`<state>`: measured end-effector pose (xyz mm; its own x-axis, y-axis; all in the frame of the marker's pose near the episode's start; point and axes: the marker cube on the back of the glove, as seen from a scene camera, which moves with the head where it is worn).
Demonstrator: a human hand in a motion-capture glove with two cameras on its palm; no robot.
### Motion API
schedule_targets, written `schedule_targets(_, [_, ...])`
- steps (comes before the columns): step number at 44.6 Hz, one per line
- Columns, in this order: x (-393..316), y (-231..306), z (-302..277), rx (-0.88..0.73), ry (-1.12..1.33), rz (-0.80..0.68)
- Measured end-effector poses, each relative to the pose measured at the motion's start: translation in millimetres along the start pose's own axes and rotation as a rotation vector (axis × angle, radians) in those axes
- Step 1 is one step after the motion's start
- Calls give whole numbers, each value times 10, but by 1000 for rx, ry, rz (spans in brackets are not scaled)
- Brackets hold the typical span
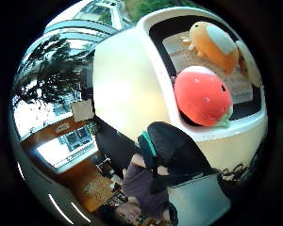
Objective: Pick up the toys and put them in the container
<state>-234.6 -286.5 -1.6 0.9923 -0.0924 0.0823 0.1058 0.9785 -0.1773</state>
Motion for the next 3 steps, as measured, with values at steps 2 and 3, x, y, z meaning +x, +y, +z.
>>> schedule_targets(2, [14,10,-8,6,-19,-5])
schedule_targets(3, [19,12,-11,8,-24,-5])
